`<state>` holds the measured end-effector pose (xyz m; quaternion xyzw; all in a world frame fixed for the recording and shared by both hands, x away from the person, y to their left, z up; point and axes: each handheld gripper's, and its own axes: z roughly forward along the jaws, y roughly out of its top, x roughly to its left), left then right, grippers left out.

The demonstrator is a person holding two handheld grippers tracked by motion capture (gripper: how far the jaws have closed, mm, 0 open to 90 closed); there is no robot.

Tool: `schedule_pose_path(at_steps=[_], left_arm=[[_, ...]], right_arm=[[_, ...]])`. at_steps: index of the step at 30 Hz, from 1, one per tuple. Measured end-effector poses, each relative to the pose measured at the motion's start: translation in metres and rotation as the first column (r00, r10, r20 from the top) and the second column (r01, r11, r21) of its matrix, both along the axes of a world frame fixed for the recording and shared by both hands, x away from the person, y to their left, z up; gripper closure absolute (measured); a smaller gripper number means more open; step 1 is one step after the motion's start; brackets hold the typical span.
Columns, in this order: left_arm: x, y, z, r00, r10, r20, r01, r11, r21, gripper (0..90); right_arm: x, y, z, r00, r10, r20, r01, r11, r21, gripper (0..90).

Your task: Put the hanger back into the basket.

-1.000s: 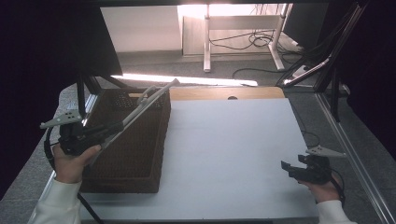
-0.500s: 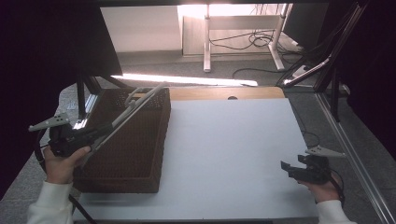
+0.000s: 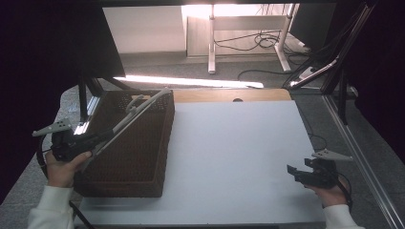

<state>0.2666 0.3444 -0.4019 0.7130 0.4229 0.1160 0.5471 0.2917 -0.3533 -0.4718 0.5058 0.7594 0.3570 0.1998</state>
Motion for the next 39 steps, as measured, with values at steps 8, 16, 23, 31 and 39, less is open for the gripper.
schedule_pose_path(at_steps=[8,16,23,31,39], left_arm=[[0.004,0.011,-0.013,1.0,0.003,-0.006,-0.003,0.9997,-0.026,81.5],[0.006,0.01,-0.015,0.9959,0.079,-0.045,-0.078,0.9968,0.019,51.0],[0.005,-0.005,-0.012,0.9976,0.055,-0.042,-0.052,0.9961,0.071,46.1],[0.003,-0.03,-0.007,0.9987,0.03,-0.041,-0.026,0.9942,0.104,40.4],[0.002,-0.057,-0.008,0.9949,0.084,-0.056,-0.073,0.9809,0.18,36.8]], right_arm=[[0.0,0.001,0.0,1.0,0.002,-0.003,-0.002,1.0,-0.002,23.5],[0.0,0.001,-0.001,1.0,0.001,-0.004,-0.001,1.0,-0.003,23.5],[0.0,0.001,-0.001,1.0,0.002,-0.004,-0.002,1.0,-0.004,23.5],[0.001,0.002,0.0,1.0,0.007,-0.003,-0.007,1.0,-0.001,23.5],[0.001,0.003,0.001,0.9999,0.017,-0.001,-0.017,0.9999,0.002,23.1]])
